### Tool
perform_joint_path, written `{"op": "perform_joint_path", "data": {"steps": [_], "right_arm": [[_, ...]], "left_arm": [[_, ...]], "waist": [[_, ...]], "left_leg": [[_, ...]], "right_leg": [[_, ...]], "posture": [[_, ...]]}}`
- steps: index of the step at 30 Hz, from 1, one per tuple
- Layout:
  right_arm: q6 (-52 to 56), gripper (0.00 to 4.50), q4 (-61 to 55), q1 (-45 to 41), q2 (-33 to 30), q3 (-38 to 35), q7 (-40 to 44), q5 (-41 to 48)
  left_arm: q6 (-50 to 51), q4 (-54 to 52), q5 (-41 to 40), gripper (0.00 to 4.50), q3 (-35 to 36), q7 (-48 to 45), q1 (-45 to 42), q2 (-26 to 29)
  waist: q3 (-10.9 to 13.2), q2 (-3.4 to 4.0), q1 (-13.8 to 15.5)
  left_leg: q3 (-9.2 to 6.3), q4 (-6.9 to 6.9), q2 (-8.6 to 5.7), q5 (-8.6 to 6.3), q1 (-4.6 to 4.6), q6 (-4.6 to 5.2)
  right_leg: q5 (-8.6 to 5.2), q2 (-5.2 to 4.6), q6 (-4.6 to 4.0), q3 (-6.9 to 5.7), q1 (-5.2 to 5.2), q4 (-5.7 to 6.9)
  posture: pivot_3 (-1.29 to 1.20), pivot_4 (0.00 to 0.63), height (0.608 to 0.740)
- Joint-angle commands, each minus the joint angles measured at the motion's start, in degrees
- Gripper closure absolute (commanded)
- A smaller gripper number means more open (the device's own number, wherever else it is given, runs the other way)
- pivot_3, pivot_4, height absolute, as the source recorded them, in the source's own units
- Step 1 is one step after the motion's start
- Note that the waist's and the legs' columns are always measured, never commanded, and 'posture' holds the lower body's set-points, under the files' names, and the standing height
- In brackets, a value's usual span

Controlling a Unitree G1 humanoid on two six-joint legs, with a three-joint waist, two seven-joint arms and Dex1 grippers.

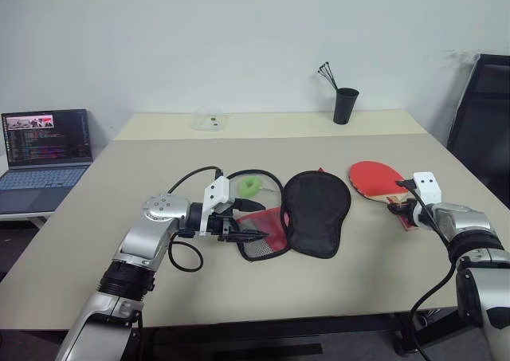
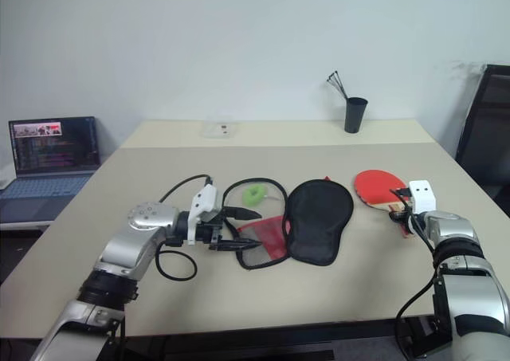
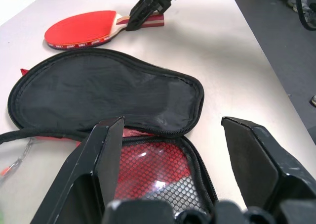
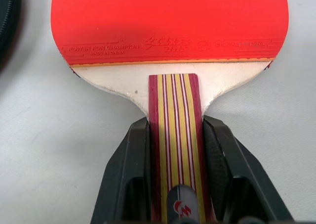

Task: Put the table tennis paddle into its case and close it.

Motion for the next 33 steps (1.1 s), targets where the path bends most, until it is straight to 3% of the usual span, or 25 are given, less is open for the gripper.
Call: {"op": "perform_joint_path", "data": {"steps": [1,8,14,19,23,27,33], "right_arm": [[1.32,3.43,-3.36,0.38,-1.76,-2.43,-1.66,0.89],[9.57,3.43,-17.09,3.54,-2.42,-4.42,-0.26,3.0],[27.31,3.43,-45.28,10.08,-0.01,-8.7,-4.01,8.99],[44.56,3.43,-69.05,14.55,10.01,-13.44,-13.2,14.24],[55.29,3.43,-83.57,16.33,27.86,-15.16,-23.89,14.67],[55.08,3.43,-85.36,16.9,39.45,-14.14,-31.34,11.67],[50.07,3.43,-81.97,19.08,43.6,-11.4,-35.52,9.12]], "left_arm": [[-0.64,-1.72,-0.31,1.08,1.07,0.31,0.28,0.62],[-0.42,-2.1,-0.43,1.08,1.22,0.49,0.67,0.84],[-0.34,-3.14,-0.91,1.08,1.89,0.69,1.46,1.69],[-0.13,-4.59,-1.92,1.08,3.44,0.93,2.62,2.93],[0.69,-5.56,-3.88,1.08,6.35,1.24,3.83,4.73],[0.8,-5.27,-3.32,1.08,7.04,1.66,4.63,6.48],[1.8,-6.9,-3.59,1.08,6.99,2.76,5.15,6.83]], "waist": [[0.0,0.0,0.03],[0.03,0.05,0.12],[0.07,0.11,-0.01],[0.06,0.12,-0.11],[0.06,0.13,-0.13],[0.06,0.14,0.02],[0.05,0.11,0.52]], "left_leg": [[0.02,0.0,0.0,0.0,0.0,0.0],[0.08,-0.03,0.0,0.0,-0.1,0.0],[0.09,-0.05,0.03,0.0,-0.15,0.01],[0.01,-0.06,0.13,-0.01,-0.04,0.01],[-0.01,-0.05,0.15,-0.01,-0.01,0.01],[-0.04,-0.04,0.13,0.0,-0.17,0.0],[-0.03,0.01,0.05,0.0,-0.61,0.0]], "right_leg": [[0.0,0.0,0.0,0.02,0.0,0.0],[0.0,-0.01,0.0,0.09,-0.12,-0.02],[0.0,0.01,0.01,0.15,-0.22,0.03],[-0.01,0.12,0.01,0.3,-0.26,0.17],[-0.01,0.12,0.01,0.3,-0.27,0.23],[-0.01,0.1,0.01,0.32,-0.49,0.28],[0.01,-0.27,0.03,0.27,-0.8,0.21]], "posture": [[0.0,0.15,0.74],[0.0,0.15,0.74],[0.0,0.15,0.74],[0.0,0.15,0.74],[0.0,0.15,0.74],[0.0,0.15,0.74],[0.0,0.15,0.74]]}}
